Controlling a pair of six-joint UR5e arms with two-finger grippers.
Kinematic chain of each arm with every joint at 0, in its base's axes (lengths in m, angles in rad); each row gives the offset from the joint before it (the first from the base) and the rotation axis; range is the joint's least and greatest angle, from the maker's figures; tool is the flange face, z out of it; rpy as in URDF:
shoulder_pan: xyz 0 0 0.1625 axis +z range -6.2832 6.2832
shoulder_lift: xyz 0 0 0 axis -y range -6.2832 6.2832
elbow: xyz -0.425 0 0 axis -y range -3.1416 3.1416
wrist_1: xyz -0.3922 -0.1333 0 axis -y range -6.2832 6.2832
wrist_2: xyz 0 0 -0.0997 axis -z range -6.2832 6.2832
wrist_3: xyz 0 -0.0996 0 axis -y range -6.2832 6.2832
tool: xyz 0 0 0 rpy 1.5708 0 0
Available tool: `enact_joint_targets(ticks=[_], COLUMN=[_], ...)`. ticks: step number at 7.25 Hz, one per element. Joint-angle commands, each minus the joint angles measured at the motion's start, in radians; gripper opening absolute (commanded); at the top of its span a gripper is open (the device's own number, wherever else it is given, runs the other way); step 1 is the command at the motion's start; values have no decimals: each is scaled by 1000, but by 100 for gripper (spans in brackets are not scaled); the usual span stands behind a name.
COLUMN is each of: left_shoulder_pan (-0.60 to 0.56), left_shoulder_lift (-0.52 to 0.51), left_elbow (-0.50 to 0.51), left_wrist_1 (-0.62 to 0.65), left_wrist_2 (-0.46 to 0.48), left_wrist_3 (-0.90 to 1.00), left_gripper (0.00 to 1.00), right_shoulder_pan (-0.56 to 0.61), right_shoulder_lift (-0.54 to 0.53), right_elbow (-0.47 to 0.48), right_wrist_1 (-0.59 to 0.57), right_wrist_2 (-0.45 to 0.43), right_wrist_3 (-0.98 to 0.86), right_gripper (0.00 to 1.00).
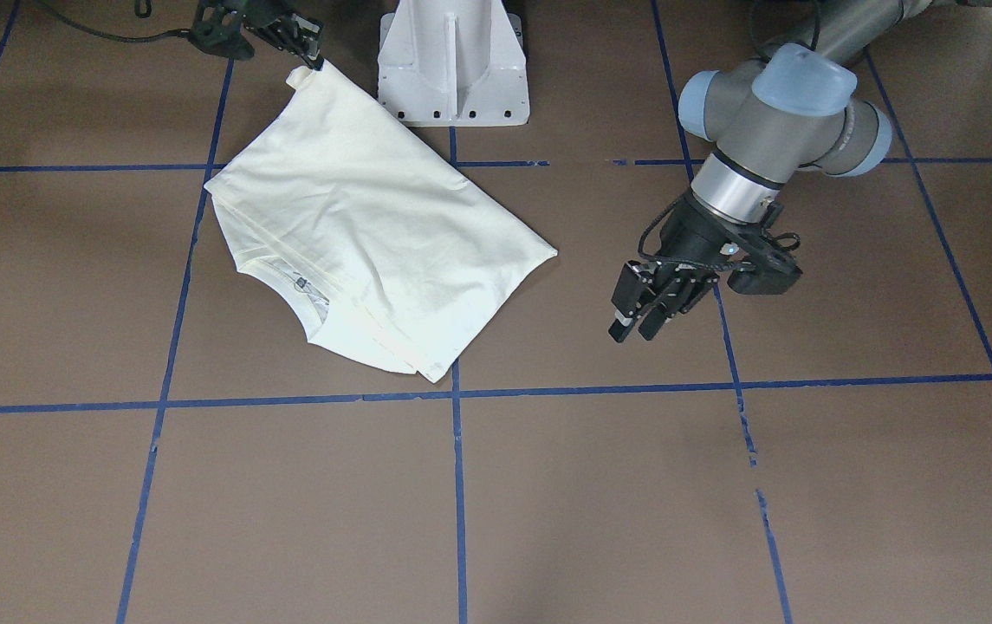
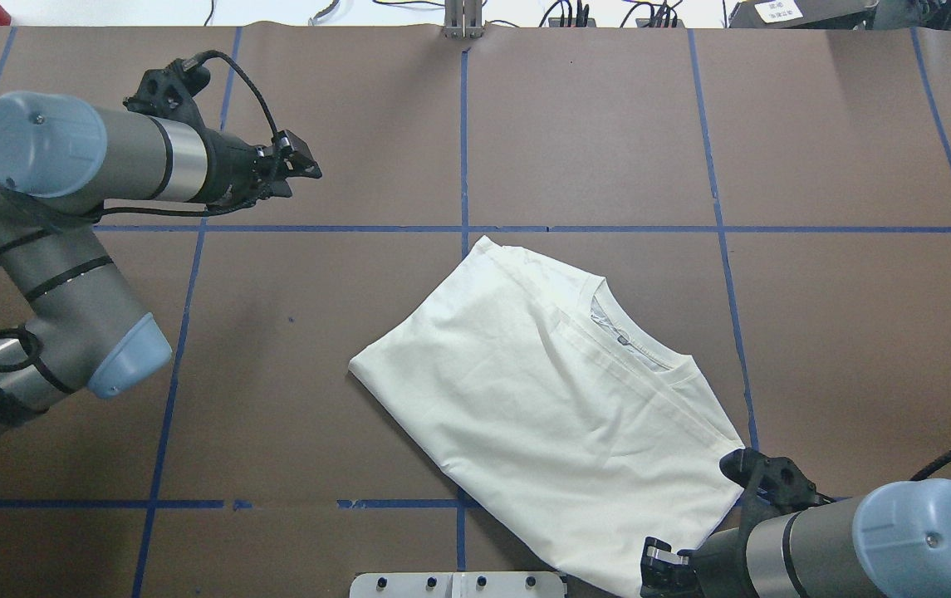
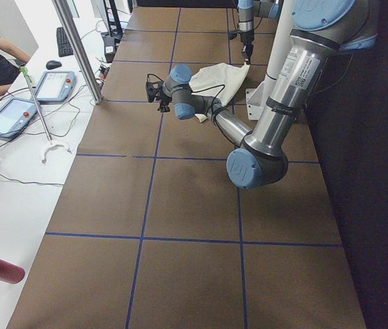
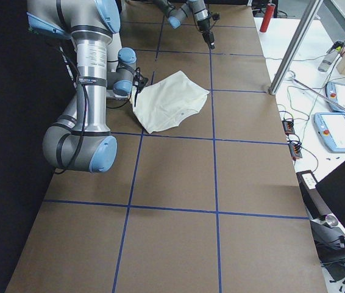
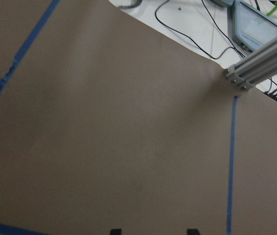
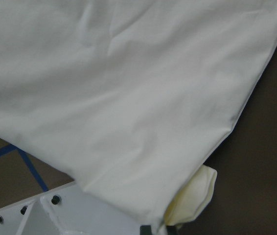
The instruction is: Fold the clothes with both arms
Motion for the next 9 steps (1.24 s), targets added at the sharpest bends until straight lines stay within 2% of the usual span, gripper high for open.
enact_joint_targets(ticks=[1, 2, 3, 4, 5, 9], left_shoulder_pan=[112, 201, 285, 330, 361, 369], left_shoulder_lift=[16, 26, 32, 26, 12, 12], left_elbow=[-77, -88, -75, -69, -64, -47], left_wrist_1=[4, 9, 23, 143, 256, 267], left_wrist_2=[0, 39, 129, 148, 152, 155], left_wrist_3=[-152, -242, -255, -259, -261, -258], left_gripper=[64, 64, 64, 64, 63, 57], right_shoulder_pan=[97, 187, 295, 378, 412, 423], right_shoulder_lift=[25, 41, 104, 153, 179, 189], right_elbow=[-5, -32, -104, -177, -218, -235], right_wrist_1=[0, 1, 4, 12, 13, 15], right_wrist_2=[-1, 1, 7, 12, 1, -8], right_wrist_3=[3, -3, -6, -20, -29, -34], right_gripper=[100, 100, 100, 100, 100, 100])
